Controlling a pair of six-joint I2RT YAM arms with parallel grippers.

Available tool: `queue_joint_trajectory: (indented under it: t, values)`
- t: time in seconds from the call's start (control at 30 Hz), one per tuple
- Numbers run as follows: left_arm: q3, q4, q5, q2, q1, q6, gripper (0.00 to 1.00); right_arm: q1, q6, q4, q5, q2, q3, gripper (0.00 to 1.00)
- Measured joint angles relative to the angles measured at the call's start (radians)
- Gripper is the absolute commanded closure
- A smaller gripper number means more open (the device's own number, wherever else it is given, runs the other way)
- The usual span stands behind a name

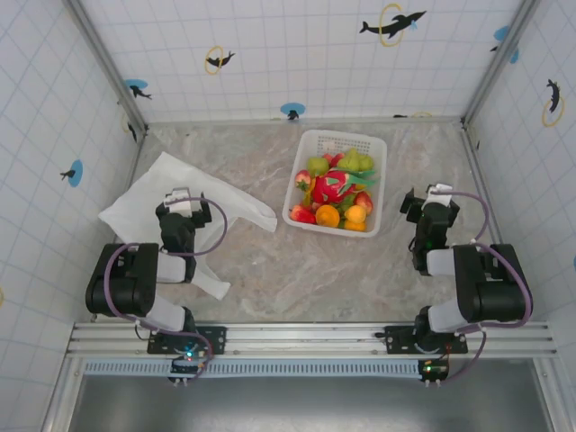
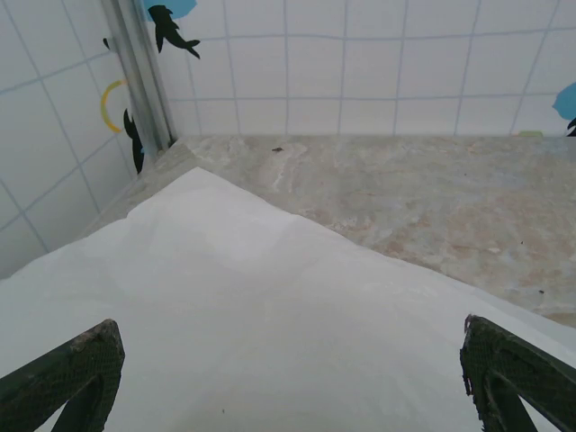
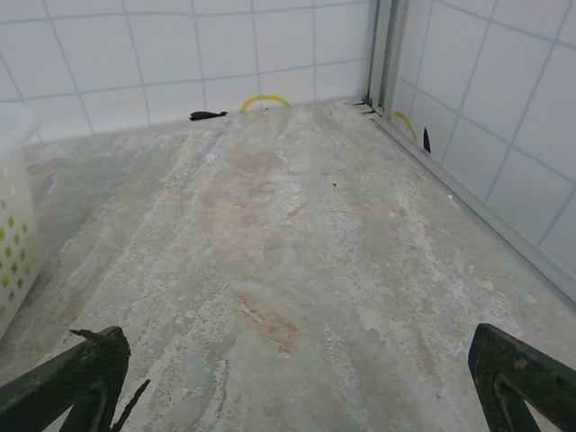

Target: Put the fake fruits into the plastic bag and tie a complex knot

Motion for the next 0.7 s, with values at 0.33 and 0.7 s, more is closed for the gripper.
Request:
queue_joint_trajectory:
  t: [0.33, 0.7]
  values:
    - [0.0, 0.0, 0.0, 0.0, 0.0, 0.0, 0.02, 0.0, -0.002, 0.0, -0.018, 0.0, 0.0, 0.0]
    - [0.0, 0.0, 0.0, 0.0, 0.0, 0.0, 0.03, -0.003, -0.002, 0.0, -0.024, 0.0, 0.0, 0.0]
